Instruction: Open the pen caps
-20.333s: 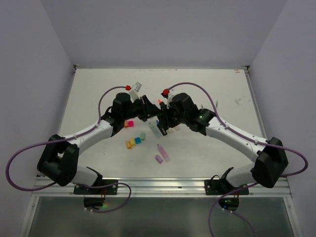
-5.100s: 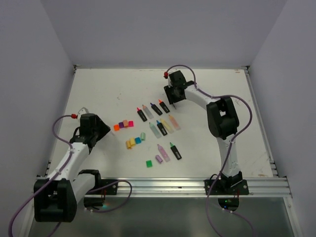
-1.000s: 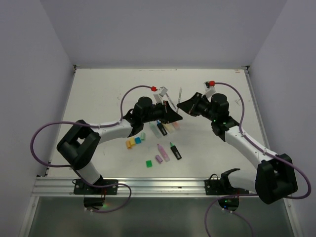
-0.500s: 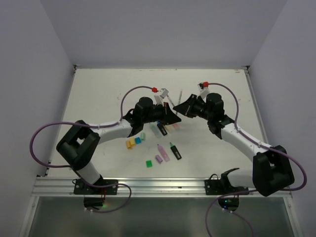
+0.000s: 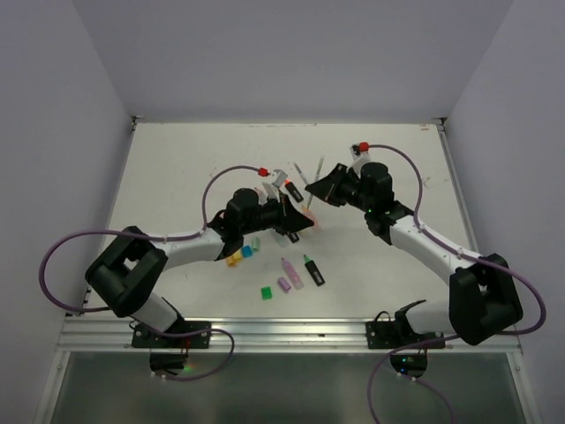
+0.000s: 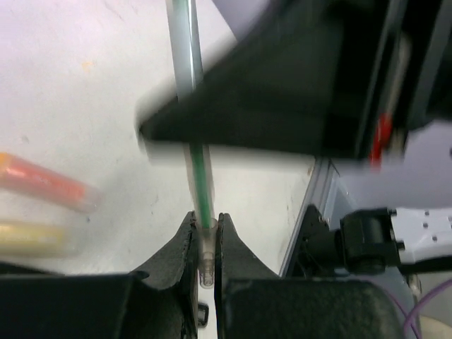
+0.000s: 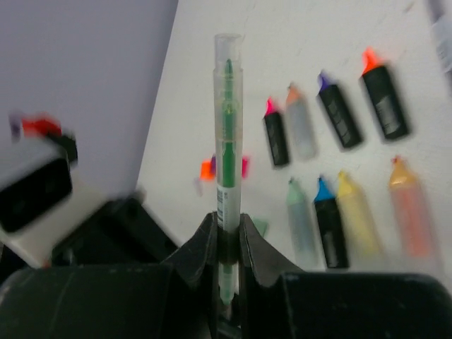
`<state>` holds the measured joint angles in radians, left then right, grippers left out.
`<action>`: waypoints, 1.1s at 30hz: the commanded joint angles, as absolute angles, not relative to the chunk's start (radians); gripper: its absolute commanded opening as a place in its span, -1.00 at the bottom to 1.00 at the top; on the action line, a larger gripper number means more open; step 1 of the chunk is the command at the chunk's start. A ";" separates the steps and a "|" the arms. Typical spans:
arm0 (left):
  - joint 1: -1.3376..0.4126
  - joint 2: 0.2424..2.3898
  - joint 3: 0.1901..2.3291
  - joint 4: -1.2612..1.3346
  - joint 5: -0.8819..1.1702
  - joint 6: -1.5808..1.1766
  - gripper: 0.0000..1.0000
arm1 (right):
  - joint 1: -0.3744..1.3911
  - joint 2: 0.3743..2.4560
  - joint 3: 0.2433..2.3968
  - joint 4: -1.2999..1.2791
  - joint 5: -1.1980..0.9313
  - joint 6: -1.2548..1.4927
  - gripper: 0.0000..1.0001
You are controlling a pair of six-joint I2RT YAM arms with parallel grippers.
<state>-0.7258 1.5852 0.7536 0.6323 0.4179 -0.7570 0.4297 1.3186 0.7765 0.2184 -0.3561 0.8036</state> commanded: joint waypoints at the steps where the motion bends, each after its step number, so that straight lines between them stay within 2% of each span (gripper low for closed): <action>1: -0.744 1.461 0.657 0.623 0.549 -0.709 -1.00 | 0.281 1.373 0.880 0.359 -0.034 0.793 -1.00; 8: -0.744 1.316 0.620 0.490 0.468 -0.634 -1.00 | 0.183 1.462 1.001 0.362 -0.133 0.796 -1.00; 11: -0.732 1.284 0.696 0.157 0.223 -0.600 -1.00 | 0.179 1.544 1.133 0.147 -0.254 0.682 -1.00; 12: -0.726 1.282 0.716 0.096 0.102 -0.592 -1.00 | 0.181 1.564 1.164 0.091 -0.279 0.648 -1.00; 15: -0.652 1.250 0.723 -0.035 -0.026 -0.621 -1.00 | 0.187 1.635 1.242 -0.075 -0.325 0.519 -1.00; 20: -0.410 1.109 0.611 -0.096 -0.083 -0.710 -1.00 | 0.216 1.741 1.356 -0.248 -0.258 0.339 -1.00; 24: -0.348 1.063 0.601 -0.202 -0.239 -0.721 -1.00 | 0.268 1.848 1.452 -0.302 -0.151 0.243 -1.00; 33: -0.238 1.121 0.558 -0.311 -0.279 -0.805 -1.00 | 0.290 2.134 1.721 -0.370 -0.077 0.158 -1.00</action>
<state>-0.2642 1.1133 0.5831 -0.2447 -0.2150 -0.7418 0.2955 2.0872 1.6180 -0.3256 -0.1177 0.2249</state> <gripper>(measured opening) 0.074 0.125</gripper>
